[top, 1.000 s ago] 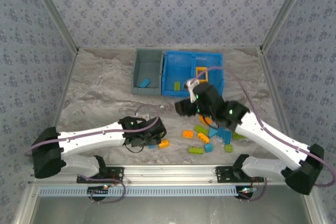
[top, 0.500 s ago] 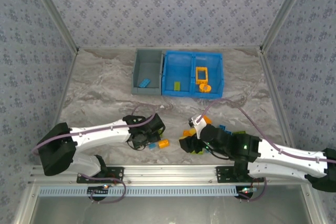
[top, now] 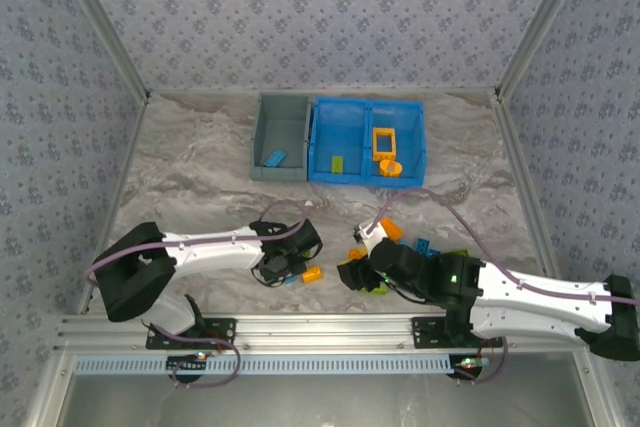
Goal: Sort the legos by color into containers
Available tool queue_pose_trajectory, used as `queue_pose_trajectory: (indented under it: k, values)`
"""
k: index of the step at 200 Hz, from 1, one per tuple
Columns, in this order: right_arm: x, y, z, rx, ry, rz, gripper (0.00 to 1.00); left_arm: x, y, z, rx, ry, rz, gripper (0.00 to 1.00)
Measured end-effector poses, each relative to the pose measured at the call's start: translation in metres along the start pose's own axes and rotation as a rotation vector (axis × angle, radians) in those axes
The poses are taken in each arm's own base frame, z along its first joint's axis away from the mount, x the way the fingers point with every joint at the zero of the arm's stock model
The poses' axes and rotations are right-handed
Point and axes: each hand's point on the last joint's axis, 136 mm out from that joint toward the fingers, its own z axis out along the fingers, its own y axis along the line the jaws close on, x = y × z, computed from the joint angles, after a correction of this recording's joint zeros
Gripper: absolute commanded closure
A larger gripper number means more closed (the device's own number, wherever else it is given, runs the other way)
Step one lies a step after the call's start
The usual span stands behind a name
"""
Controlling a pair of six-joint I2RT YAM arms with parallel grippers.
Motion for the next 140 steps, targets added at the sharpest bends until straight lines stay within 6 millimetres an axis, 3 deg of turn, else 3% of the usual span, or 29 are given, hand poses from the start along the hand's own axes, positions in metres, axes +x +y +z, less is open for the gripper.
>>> queue_pose_trajectory:
  k: [14, 27, 46, 66, 86, 105, 123, 140]
  values:
    - [-0.002, 0.000, -0.001, 0.000, -0.005, 0.001, 0.35, 0.000, 0.001, 0.000, -0.007, 0.000, 0.003, 0.75]
    - [-0.003, 0.001, -0.001, 0.000, -0.008, 0.002, 0.36, -0.001, 0.001, -0.001, -0.007, -0.007, 0.011, 0.80]
    - [-0.010, 0.002, -0.004, 0.002, -0.027, 0.006, 0.36, -0.007, 0.007, -0.008, -0.034, -0.036, 0.034, 0.81]
    - [-0.027, 0.004, -0.012, 0.010, -0.070, 0.017, 0.35, -0.027, 0.002, -0.037, -0.031, -0.098, 0.064, 0.80]
    - [-0.052, 0.003, -0.020, 0.037, -0.145, 0.034, 0.29, -0.068, -0.021, -0.079, 0.086, -0.164, 0.062, 0.81]
    - [-0.075, 0.001, -0.021, 0.074, -0.215, 0.048, 0.27, -0.121, -0.032, -0.113, 0.161, -0.235, 0.045, 0.81]
    - [-0.093, -0.003, -0.014, 0.120, -0.262, 0.052, 0.25, -0.165, -0.038, -0.133, 0.162, -0.290, 0.070, 0.81]
    - [-0.109, -0.005, -0.005, 0.156, -0.290, 0.056, 0.25, -0.200, -0.056, -0.142, 0.159, -0.323, 0.120, 0.81]
